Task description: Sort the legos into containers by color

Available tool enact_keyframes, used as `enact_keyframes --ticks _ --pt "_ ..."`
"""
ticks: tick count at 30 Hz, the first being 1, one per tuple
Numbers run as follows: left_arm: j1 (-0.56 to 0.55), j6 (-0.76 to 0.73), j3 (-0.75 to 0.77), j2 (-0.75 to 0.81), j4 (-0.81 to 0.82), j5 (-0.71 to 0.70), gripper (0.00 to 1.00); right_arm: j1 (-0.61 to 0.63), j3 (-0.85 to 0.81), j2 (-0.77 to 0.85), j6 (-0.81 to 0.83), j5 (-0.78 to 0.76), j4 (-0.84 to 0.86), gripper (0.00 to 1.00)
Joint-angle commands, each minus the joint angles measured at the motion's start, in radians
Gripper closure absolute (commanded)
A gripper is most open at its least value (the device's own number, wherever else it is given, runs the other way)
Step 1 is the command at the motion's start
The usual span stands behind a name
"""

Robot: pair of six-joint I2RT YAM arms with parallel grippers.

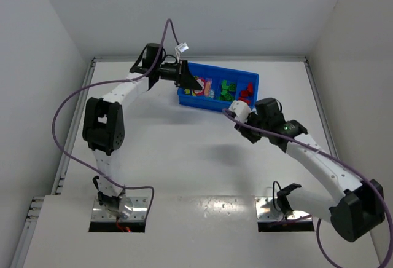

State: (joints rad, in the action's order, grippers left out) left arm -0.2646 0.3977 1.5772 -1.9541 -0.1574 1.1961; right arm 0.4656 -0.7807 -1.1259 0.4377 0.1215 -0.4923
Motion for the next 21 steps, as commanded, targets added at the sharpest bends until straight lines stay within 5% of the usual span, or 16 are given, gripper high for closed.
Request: enact_keyframes --ticks 1,7,11,21 --pt "-0.062 0.096 0.087 -0.055 0.124 -0.016 1.00 -0.120 -0.037 0.051 -0.254 -0.011 0.014 1.00" --pt "-0.073 0.162 -0.034 0.035 0.277 -0.105 1.00 -0.205 -0.156 -0.032 -0.456 0.093 0.159 1.00" --pt "-0.073 0.162 -0.153 0.151 0.314 -0.182 1.00 -0.214 -0.314 -0.275 -0.620 0.194 0.305 1.00" --pt "-0.041 -0.013 -0.324 0.360 0.204 -0.291 1.00 -0.259 -0.672 -0.741 -0.648 0.181 0.282 1.00"
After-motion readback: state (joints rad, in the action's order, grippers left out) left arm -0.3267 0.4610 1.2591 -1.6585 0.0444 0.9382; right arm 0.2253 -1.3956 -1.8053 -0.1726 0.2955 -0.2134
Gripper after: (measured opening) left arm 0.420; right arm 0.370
